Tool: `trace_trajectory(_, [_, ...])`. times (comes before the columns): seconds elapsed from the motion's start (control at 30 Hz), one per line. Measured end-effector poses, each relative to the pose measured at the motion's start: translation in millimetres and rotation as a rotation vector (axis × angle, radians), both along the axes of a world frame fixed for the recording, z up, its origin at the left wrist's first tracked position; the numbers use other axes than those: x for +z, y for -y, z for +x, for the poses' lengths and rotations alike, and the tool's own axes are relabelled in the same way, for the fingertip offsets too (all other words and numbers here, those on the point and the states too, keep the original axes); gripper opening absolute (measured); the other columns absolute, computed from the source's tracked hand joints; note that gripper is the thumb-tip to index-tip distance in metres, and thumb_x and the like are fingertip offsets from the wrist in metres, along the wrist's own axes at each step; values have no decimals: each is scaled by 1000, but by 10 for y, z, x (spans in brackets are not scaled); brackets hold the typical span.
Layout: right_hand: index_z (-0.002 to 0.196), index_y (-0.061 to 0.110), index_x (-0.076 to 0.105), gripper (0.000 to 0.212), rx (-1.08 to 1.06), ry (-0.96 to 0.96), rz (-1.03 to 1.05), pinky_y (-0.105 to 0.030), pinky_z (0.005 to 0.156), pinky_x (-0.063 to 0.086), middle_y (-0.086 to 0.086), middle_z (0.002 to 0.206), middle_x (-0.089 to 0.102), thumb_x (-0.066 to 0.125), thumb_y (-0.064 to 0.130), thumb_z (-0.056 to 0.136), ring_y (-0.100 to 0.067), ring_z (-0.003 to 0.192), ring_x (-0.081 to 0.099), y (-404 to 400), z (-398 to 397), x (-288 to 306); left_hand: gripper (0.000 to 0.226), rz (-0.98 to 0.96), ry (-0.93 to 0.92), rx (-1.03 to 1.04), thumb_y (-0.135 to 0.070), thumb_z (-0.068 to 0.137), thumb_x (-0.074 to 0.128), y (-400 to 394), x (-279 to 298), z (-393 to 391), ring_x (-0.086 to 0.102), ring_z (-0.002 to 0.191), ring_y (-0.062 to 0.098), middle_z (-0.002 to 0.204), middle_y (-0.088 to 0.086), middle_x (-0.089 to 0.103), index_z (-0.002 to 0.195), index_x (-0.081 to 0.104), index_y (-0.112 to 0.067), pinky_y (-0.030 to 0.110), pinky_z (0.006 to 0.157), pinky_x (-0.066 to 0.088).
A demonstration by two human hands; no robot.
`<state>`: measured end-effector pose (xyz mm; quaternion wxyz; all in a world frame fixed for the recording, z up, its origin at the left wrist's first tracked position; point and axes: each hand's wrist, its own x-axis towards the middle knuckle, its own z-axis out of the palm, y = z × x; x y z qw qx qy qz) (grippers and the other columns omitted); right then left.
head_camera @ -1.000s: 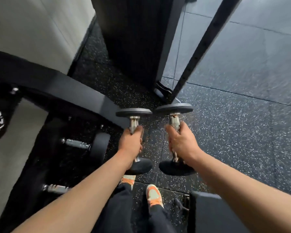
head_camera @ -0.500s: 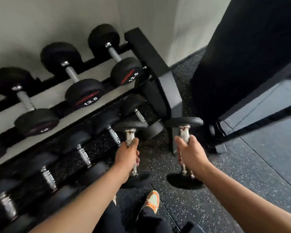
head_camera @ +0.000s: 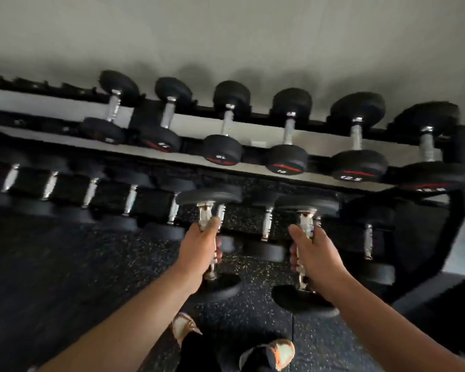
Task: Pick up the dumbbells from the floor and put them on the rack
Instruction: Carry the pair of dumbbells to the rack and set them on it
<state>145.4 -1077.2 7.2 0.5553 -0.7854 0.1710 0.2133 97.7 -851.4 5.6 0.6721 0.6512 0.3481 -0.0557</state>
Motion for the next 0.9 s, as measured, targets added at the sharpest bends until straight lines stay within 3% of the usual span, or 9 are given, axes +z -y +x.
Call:
trace_trajectory(0.1, [107, 9, 57, 40, 143, 17, 4, -21, 42, 48, 5, 55, 64, 61, 48, 97, -10, 44, 61, -817, 19, 117, 30, 13, 2, 133, -45, 96, 54, -809, 106, -265, 55, 48, 13, 65, 1, 59, 99, 58, -15, 28, 44, 47])
trace_trajectory(0.23, [108, 12, 56, 37, 280, 14, 63, -37, 56, 56, 2, 62, 64, 61, 47, 97, -16, 52, 61, -1845, -43, 218, 28, 47, -9, 278, -44, 96, 54, -1771, 180, -621, 56, 48, 14, 65, 0, 60, 99, 58, -17, 30, 47, 48])
trace_trajectory(0.43, [107, 12, 57, 34, 452, 43, 91, -29, 50, 55, -3, 69, 65, 61, 44, 98, -13, 52, 61, -3299, -231, 377, 30, 45, -11, 461, -46, 94, 56, -2981, 253, -1191, 56, 47, 11, 70, 2, 60, 97, 59, -17, 25, 43, 49])
trace_trajectory(0.6, [105, 12, 58, 26, 618, 56, 176, -24, 45, 51, 3, 61, 64, 62, 37, 99, -10, 49, 59, -4320, -502, 542, 34, 66, -46, 625, -49, 93, 53, -3702, 418, -1680, 58, 45, 9, 72, 3, 64, 100, 61, -17, 21, 40, 47])
trace_trajectory(0.9, [100, 12, 57, 26, 909, 9, 237, -27, 44, 51, 0, 63, 62, 63, 37, 99, -12, 49, 58, -5801, -868, 662, 34, 19, -8, 900, -50, 92, 53, -4567, 601, -2367, 59, 49, 13, 69, 3, 63, 103, 58, -19, 29, 49, 53])
